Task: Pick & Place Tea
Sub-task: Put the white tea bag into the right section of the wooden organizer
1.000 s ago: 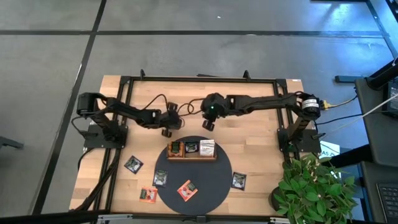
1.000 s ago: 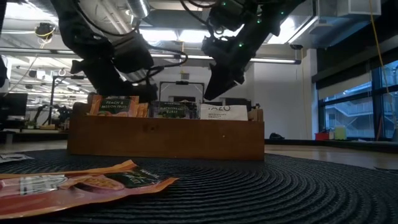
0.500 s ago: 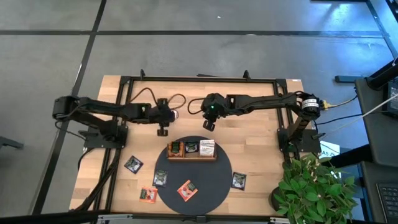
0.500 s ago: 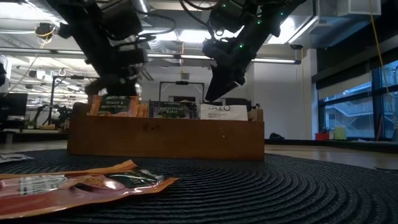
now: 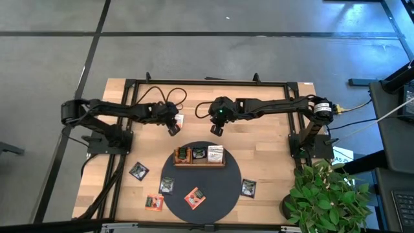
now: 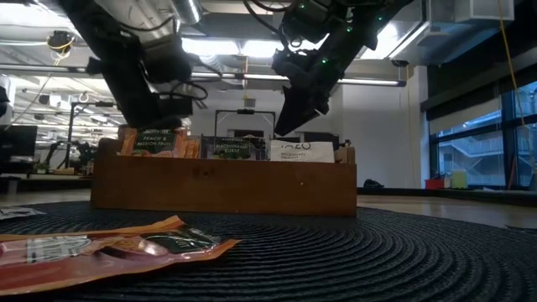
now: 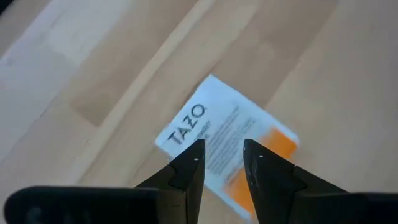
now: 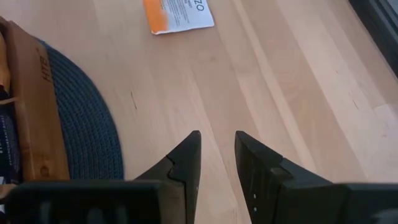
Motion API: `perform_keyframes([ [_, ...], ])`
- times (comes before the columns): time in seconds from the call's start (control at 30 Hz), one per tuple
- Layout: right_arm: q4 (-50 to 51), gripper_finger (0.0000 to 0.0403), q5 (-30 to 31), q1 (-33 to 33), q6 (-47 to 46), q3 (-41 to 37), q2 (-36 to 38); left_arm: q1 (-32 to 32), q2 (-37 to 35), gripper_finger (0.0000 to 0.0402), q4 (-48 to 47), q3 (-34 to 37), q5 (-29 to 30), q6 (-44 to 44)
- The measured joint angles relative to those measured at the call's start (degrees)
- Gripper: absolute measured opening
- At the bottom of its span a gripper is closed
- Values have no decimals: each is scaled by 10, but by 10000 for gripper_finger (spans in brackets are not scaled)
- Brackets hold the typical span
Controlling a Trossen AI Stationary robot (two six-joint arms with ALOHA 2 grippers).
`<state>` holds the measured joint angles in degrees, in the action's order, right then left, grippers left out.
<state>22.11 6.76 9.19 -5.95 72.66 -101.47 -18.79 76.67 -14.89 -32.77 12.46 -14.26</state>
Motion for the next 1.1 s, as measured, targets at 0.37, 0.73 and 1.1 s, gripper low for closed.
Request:
perform_keyframes([
  [0.37, 0, 101, 0, 0, 2, 0, 0, -12, 106, 110, 51, -3, -11, -22],
  [0.73, -9, 101, -39, 0, -110, 0, -3, -13, 124, 108, 129, 0, -17, 264],
  [1.1, -114, 101, -43, 15, -161, -1, -76, -13, 128, 107, 179, 1, -48, 264],
])
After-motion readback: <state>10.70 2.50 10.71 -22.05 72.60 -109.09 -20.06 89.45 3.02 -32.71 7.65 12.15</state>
